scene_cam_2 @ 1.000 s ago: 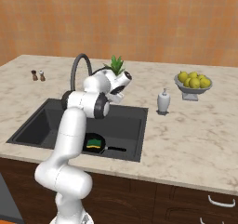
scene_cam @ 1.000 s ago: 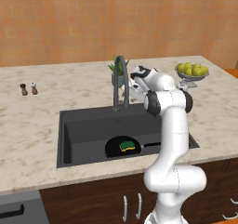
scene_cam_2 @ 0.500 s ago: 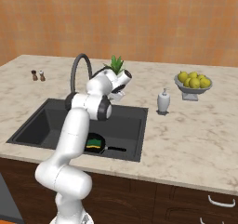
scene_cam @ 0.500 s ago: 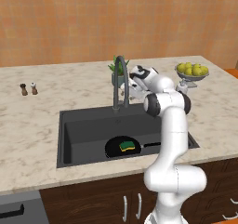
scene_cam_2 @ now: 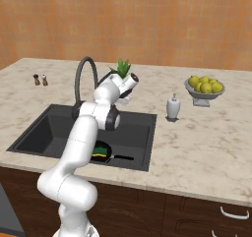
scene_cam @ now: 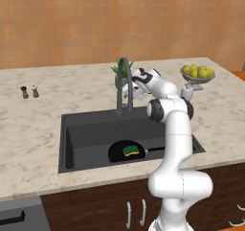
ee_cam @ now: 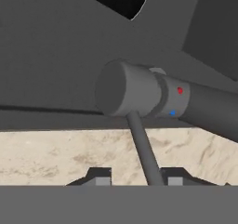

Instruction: Pick the pan and sponge and place them into the sink. Then turn on the water.

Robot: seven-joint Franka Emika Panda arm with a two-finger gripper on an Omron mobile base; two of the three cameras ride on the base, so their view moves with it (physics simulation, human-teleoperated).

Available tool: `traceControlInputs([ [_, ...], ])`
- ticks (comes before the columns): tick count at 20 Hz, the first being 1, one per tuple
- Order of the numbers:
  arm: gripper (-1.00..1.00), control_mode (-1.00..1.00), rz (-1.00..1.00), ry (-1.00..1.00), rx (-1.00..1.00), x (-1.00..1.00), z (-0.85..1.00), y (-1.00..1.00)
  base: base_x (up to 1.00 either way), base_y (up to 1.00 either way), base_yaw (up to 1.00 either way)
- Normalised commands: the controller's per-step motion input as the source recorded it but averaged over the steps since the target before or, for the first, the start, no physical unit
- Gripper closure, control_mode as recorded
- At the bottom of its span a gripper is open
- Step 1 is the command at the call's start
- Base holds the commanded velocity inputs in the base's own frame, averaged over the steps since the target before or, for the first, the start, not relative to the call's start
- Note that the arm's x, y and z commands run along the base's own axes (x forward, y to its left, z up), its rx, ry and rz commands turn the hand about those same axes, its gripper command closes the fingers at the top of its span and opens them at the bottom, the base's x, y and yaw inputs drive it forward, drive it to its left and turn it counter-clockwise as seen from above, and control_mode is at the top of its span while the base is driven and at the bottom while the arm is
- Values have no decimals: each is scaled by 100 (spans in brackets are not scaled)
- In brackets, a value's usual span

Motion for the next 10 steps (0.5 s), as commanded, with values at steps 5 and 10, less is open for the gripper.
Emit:
traceControlInputs([
  [5, 100, -100, 23, -38, 0, -5, -77, -81, 0, 0, 0],
  [10, 100, -100, 17, -37, 0, -25, -84, -100, 0, 0, 0],
])
